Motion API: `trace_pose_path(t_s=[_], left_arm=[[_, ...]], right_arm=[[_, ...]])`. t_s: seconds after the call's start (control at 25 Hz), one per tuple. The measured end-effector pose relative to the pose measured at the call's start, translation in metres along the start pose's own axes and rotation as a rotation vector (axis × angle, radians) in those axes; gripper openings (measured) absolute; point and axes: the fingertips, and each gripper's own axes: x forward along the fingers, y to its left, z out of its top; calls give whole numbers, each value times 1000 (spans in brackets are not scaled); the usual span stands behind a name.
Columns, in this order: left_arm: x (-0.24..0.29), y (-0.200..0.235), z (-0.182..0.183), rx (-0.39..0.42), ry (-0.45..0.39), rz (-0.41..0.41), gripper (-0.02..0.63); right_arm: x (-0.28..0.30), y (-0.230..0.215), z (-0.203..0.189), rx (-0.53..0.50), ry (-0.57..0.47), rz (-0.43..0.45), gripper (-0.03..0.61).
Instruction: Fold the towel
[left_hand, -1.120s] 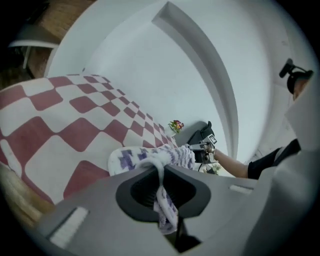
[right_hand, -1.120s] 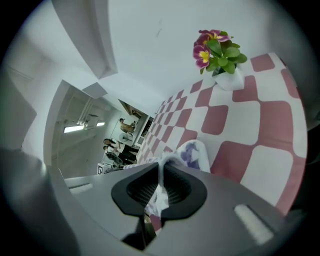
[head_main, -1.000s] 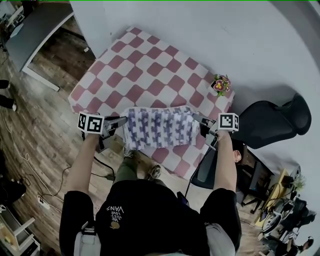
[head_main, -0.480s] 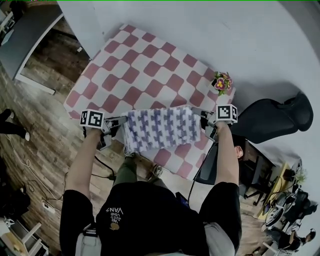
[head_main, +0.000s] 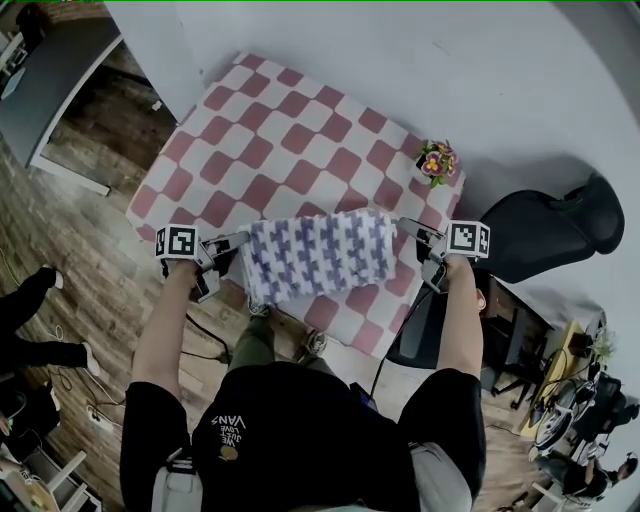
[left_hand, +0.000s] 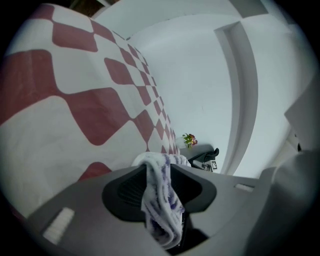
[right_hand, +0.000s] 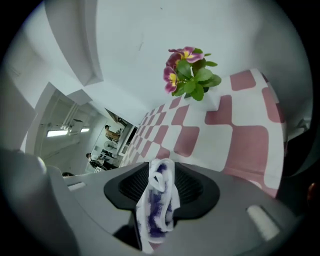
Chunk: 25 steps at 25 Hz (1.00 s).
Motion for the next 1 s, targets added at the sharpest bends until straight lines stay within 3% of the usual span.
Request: trace_pose_path(t_s=[0.12, 0.36, 0.56, 0.72, 0.84, 1.0], left_arm=[[-10, -10, 0, 23, -20, -6, 192], [-44, -19, -20, 125, -116, 78, 252], [-50, -23, -73, 174, -167, 148, 285], [-40, -28, -112, 175, -188, 156, 296], [-30, -28, -118, 176, -234, 176, 304], [-18, -29, -117, 178, -280, 208, 316]], right_arm=[[-10, 3, -18, -73, -48, -29, 197], [-26, -4, -65, -172, -187, -122, 244], [-29, 0, -103, -95, -203, -120, 259], [-31, -3, -118, 43, -237, -69, 285], [-27, -7, -124, 136, -235, -14, 287], [-15, -15, -129, 130, -189, -42, 293]])
